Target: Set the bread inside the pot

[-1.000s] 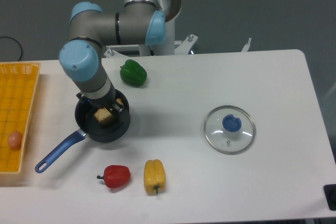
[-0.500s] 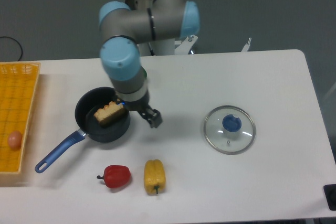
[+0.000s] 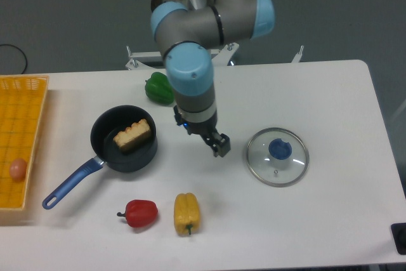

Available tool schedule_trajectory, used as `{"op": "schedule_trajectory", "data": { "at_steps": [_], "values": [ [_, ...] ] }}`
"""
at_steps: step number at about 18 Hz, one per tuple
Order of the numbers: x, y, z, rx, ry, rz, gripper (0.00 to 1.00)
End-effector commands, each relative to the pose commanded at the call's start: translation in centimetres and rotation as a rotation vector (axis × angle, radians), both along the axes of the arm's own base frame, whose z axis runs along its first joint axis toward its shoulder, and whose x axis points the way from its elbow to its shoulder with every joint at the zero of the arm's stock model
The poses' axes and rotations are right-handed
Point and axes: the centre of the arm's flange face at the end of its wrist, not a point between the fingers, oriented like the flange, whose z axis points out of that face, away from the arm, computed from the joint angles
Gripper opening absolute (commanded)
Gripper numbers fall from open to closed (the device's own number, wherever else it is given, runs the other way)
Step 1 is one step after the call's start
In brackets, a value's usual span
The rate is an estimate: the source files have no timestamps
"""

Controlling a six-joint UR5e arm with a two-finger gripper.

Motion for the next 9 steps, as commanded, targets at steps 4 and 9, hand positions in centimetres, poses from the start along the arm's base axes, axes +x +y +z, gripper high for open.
{"op": "schedule_trajectory", "data": {
  "at_steps": [4, 9],
  "values": [
    [-3.1, -2.3, -0.3, -0.011, -0.009, -0.11, 0.96],
    [-6.0, -4.3, -0.8, -0.023, -0.015, -0.178, 0.98]
  ]
}}
